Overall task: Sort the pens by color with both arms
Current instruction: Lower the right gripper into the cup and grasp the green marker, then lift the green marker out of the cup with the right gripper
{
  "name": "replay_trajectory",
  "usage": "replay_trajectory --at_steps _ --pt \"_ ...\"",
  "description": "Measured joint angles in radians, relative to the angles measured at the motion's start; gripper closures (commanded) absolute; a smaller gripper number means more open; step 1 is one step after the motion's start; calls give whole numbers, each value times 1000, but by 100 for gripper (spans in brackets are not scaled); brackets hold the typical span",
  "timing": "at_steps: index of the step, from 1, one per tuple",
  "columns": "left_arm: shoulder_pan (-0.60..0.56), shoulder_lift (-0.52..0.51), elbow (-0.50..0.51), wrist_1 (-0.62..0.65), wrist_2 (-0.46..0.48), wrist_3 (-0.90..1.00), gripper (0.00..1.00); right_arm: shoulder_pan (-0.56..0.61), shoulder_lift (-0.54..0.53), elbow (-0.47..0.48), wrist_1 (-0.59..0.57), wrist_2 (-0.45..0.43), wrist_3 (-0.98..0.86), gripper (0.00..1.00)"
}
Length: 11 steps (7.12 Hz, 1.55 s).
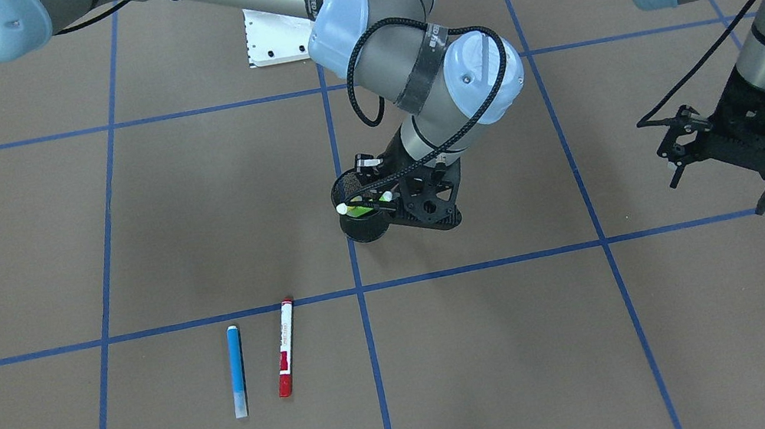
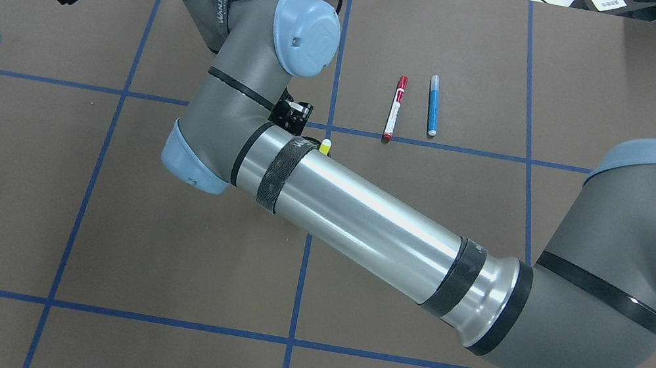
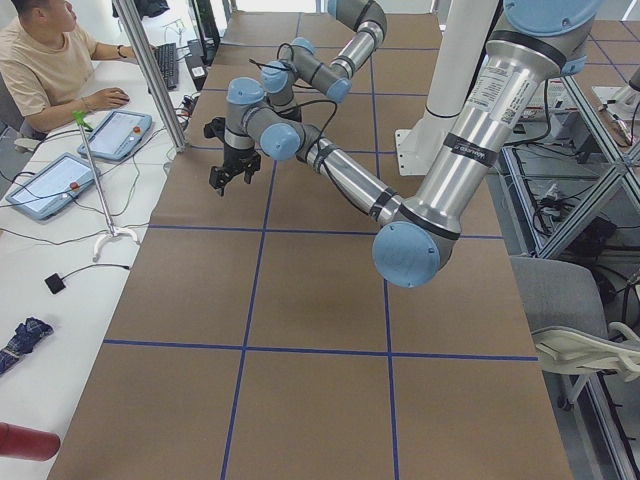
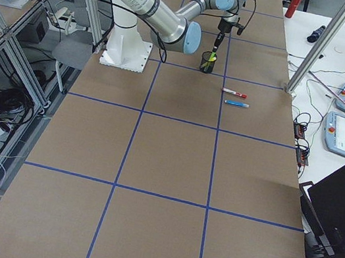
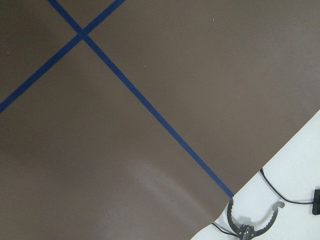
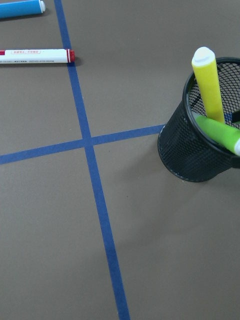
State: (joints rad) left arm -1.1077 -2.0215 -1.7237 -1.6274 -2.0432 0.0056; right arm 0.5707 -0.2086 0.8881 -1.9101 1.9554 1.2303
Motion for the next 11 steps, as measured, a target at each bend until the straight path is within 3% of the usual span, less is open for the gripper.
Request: replay_trajectory --at_steps 2,4,9,11 --pt "0 0 1 0 0 0 0 -4 -6 0 0 0 0 67" --pt "0 0 2 0 0 1 0 -4 -8 1 0 -1 0 100" --pt "0 -2 7 -1 0 1 0 14 -10 42 -5 1 -29 100" --pt "0 -2 7 0 0 1 0 38 -29 121 -48 -2 -30 100"
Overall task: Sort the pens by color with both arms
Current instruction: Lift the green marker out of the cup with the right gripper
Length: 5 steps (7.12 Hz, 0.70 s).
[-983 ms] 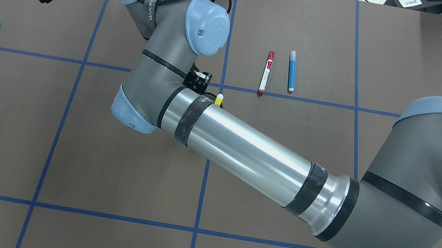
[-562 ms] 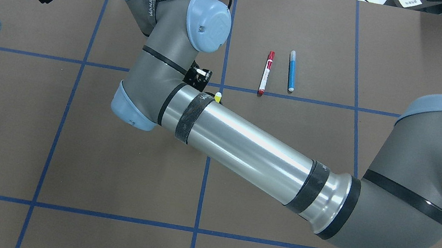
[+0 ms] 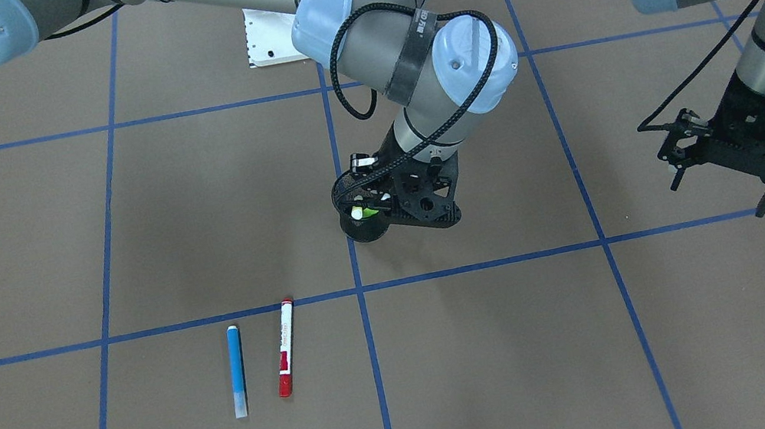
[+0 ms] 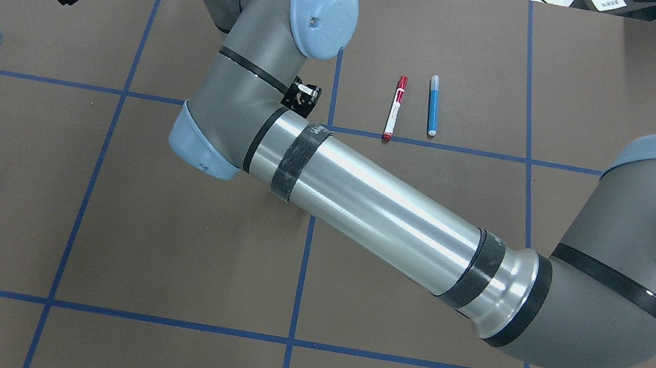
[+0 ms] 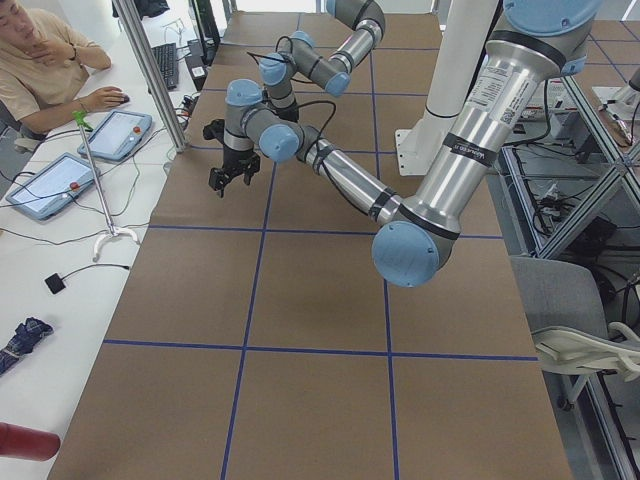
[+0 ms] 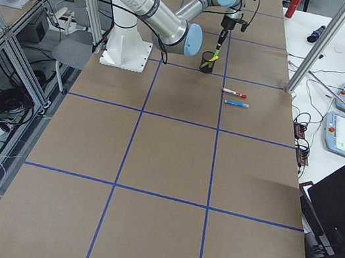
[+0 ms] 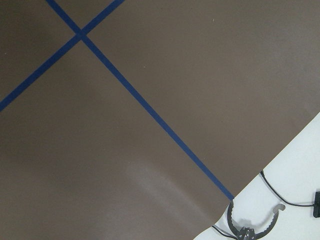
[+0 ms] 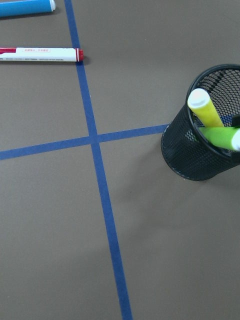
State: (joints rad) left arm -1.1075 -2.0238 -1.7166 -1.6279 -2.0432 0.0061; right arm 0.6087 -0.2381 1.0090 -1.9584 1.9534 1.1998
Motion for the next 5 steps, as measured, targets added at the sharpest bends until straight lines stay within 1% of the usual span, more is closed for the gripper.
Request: replay_trajectory --at_steps 2,4,5 --pt "1 -1 0 0 0 -1 0 25 -19 110 -53 -22 1 100" --pt "0 -3 -1 -1 0 -6 0 42 -20 193 -66 -72 1 100" --pt "0 -3 -4 -1 0 -12 0 46 -18 231 -75 -111 1 100"
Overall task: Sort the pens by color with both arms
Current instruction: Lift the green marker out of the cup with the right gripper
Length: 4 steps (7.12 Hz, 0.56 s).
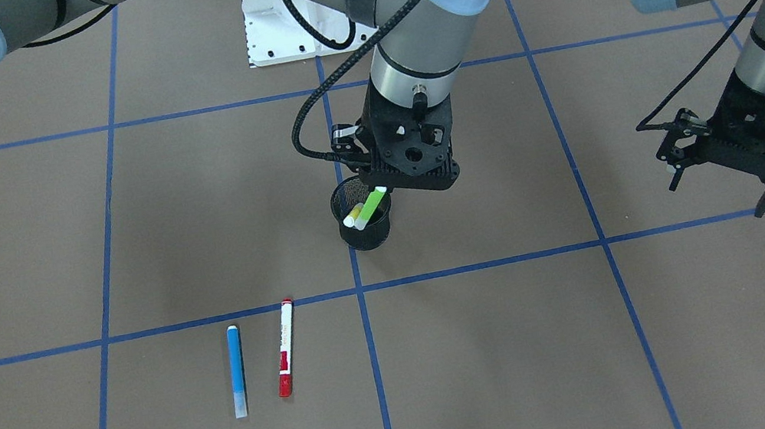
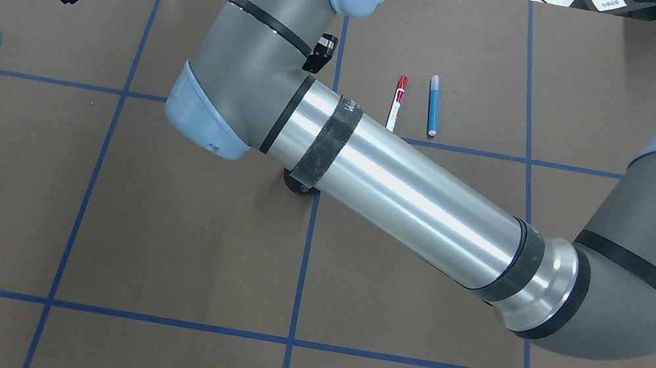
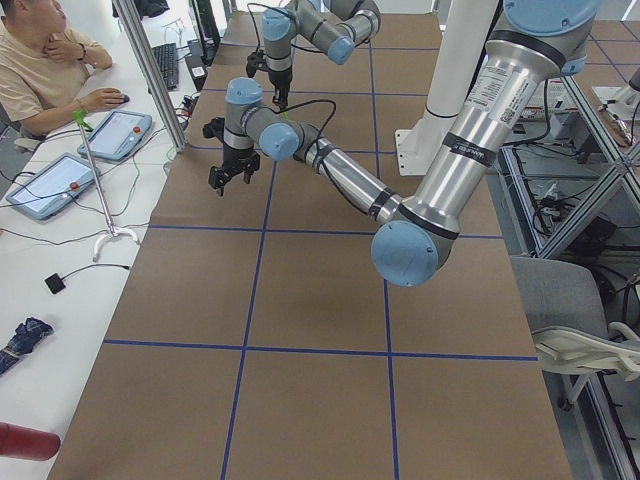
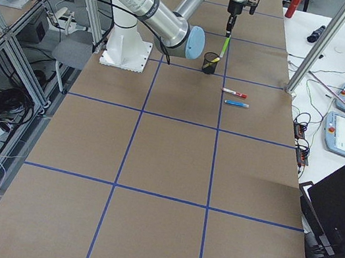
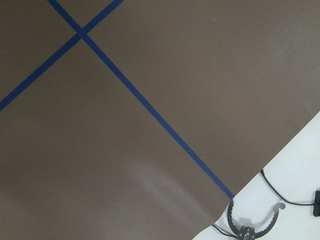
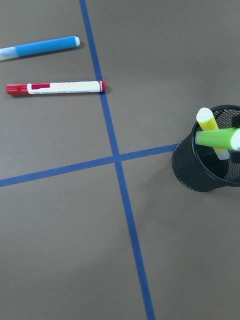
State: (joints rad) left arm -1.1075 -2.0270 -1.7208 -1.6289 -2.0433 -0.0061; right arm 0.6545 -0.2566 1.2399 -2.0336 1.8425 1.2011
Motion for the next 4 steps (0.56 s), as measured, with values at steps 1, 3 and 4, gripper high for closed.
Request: replay_trajectory --at_steps 1,3,4 --pt "0 1 -2 0 0 -4 0 2 -2 29 -8 -57 0 100" --pt "-1 6 -4 -2 0 -21 0 3 -24 50 9 -204 9 100" --pt "-2 11 -6 -4 0 -32 0 2 -57 52 75 -277 24 100"
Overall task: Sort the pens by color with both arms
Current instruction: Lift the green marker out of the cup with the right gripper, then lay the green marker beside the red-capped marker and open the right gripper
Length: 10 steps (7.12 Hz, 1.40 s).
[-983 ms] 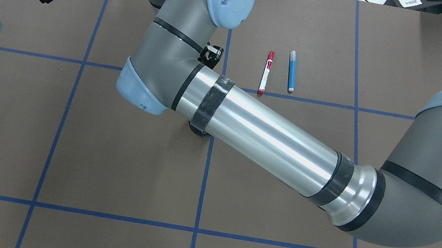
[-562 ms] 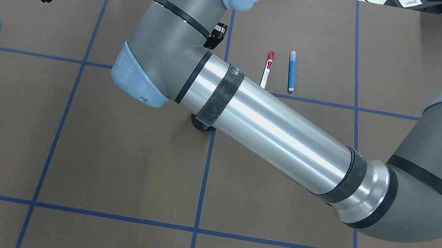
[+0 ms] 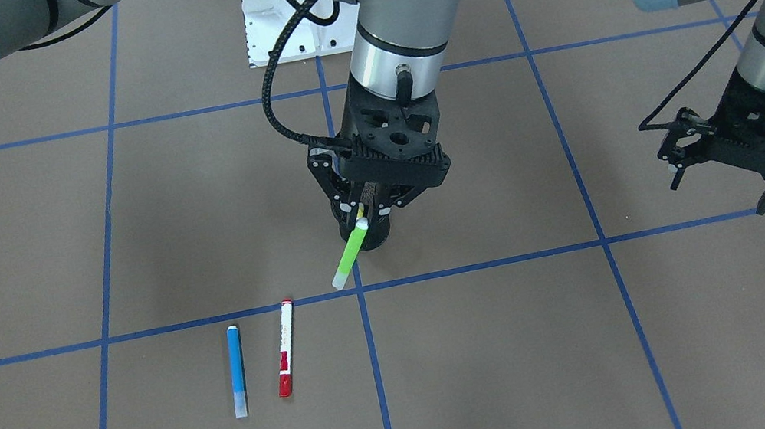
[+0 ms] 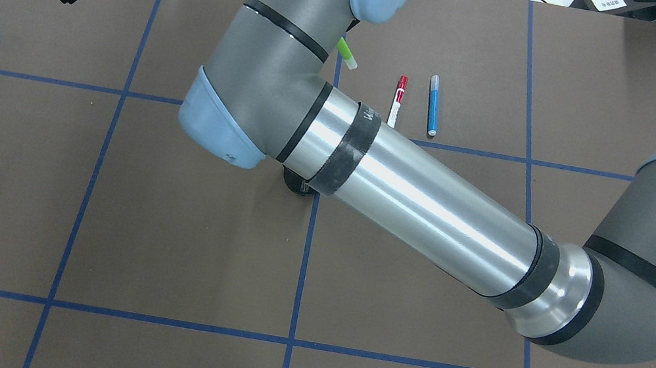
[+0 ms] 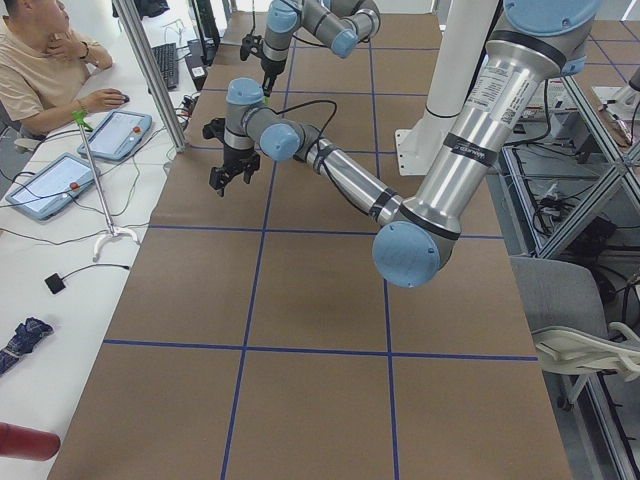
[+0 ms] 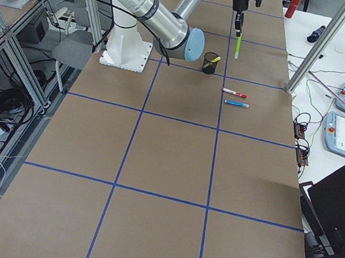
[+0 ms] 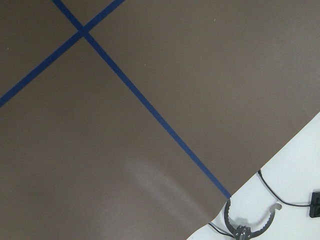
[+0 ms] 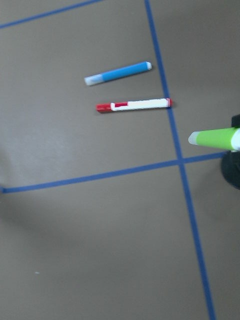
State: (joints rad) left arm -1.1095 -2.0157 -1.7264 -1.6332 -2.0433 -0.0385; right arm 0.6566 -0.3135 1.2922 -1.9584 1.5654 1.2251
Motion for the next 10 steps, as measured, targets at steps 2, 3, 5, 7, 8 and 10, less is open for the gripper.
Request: replay_trajectory --at_steps 2,3,5,7,8,10 --pt "-2 16 -9 -2 1 -36 0 -12 -84 -5 162 -137 34 100" --pt "-2 33 -21 -2 1 -58 0 -32 -120 -12 247 -236 53 100" --pt "-3 80 -61 -2 2 -95 0 -73 -176 -65 428 -401 85 100" --pt "-4 104 -77 -2 3 -113 0 -126 -226 -126 601 -516 91 100" --pt "-4 107 -78 -2 3 -120 0 -149 -252 -134 653 -555 91 82" --pt "-4 109 -79 -2 3 -124 0 -166 -275 -138 684 -579 83 22"
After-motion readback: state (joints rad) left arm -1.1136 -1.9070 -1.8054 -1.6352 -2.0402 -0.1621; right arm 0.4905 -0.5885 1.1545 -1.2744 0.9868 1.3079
